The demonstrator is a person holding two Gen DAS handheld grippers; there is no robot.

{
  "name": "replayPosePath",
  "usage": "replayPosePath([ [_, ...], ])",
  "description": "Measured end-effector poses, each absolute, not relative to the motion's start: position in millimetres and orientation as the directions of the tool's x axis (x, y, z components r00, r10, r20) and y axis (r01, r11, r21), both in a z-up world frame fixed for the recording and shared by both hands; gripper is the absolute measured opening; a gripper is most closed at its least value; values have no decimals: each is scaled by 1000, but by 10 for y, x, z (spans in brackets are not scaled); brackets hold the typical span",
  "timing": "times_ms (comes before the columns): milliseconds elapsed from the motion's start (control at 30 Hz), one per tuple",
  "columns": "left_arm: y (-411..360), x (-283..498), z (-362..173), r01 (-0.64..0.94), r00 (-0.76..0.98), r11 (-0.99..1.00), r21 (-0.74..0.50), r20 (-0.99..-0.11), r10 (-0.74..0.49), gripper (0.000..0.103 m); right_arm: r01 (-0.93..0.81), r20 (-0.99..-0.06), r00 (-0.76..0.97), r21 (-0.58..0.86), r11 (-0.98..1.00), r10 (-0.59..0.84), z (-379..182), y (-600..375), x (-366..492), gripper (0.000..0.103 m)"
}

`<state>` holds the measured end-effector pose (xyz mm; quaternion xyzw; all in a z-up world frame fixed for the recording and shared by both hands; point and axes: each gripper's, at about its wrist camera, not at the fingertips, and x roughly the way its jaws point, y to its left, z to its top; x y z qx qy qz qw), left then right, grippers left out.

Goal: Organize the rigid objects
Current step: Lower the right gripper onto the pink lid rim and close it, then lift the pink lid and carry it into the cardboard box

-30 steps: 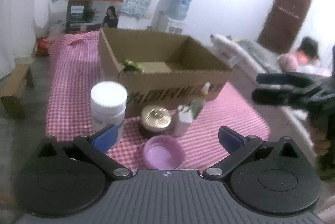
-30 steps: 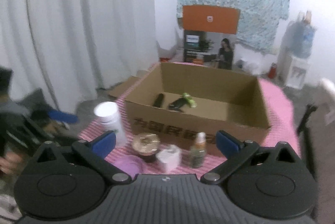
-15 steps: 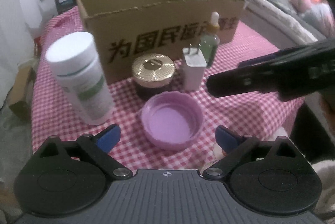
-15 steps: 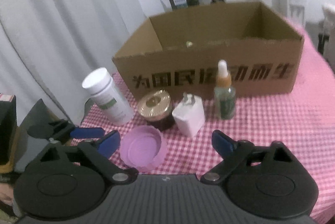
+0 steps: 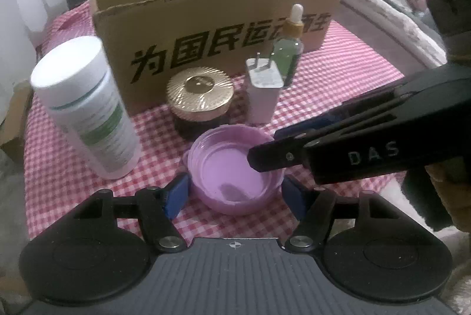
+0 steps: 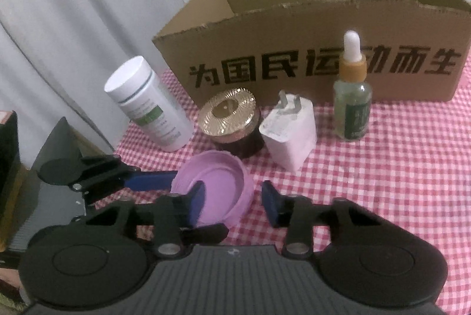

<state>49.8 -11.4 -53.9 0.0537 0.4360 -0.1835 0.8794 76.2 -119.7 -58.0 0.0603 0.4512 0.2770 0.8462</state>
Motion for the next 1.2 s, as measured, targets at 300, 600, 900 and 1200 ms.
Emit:
replayPosePath([
  [300, -260, 584, -580, 403, 530, 914, -54, -800, -281, 71, -372, -746, 449, 344, 862, 492, -568, -1306, 745, 30],
  [600, -290, 643, -621, 391, 534, 919, -43, -803, -265, 71, -378, -742, 454, 342, 860, 494, -634, -1287, 803, 23],
  [900, -275, 516, -481, 397, 571, 918, -26, -775, -269, 71, -397, -734, 459, 335, 854, 501, -604, -1268, 751, 20],
  [1200, -295, 315, -70, 413, 656, 910, 37, -705, -269, 71, -431, -684, 514, 316, 845, 517, -255, -1327, 599, 21],
])
